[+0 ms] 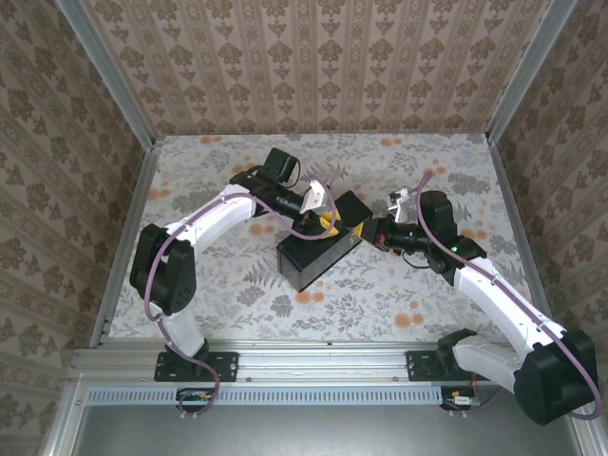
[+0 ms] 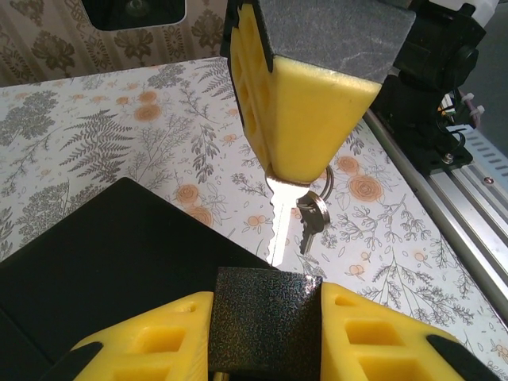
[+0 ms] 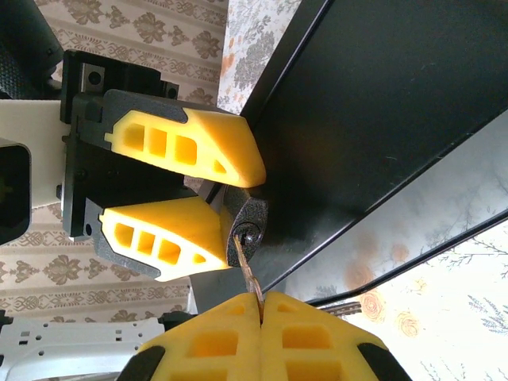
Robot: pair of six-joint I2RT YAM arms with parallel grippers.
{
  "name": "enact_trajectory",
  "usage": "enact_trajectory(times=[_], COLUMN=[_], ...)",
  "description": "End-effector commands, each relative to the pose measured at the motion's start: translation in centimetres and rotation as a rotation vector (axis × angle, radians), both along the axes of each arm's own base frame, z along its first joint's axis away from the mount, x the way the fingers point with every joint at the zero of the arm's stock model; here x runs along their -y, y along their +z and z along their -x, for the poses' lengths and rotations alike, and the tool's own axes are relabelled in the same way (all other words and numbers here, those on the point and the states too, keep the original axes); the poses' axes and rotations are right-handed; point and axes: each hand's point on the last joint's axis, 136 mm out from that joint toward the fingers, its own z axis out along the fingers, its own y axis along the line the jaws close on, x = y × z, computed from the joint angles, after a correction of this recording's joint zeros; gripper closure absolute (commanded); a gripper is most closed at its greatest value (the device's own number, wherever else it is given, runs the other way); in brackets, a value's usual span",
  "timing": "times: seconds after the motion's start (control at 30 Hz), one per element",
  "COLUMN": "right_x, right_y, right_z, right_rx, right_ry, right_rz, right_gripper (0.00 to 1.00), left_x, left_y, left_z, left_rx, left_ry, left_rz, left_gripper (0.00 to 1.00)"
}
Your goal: Unlock a padlock with a key
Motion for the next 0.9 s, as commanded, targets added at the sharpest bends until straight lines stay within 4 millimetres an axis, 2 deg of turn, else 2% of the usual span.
enact_trajectory(times=[0.0,0.37,0.63,0.87], right_x=[-0.3,0.0,-0.4,-1.0], right_y=[0.7,0.1,1.1,1.1], right_z=[-0.1,0.2,-0.1,-0.1], right_rx=[0.017,0.005,0.022,0.018], right_ry=[0.010,0.000,0.010,0.029], right_rz=[-0.012,0.008,-0.024,-0.034], right_gripper=[1.00,1.00,1.00,1.00], left_x=[-0.3,-0.4,-0.3,-0.3], left_y=[4.3,4.3,4.4,4.7], left_z=[1.1,0.9,1.1,1.1], left_rx=[0.047,0.042,0.049,0.054], left_ry=[-0.044,-0.039,-0.042,-0.040], left_rz=[0.120,0.122,0.125,0.127], left_gripper=[0.70,0.70,0.71,0.71])
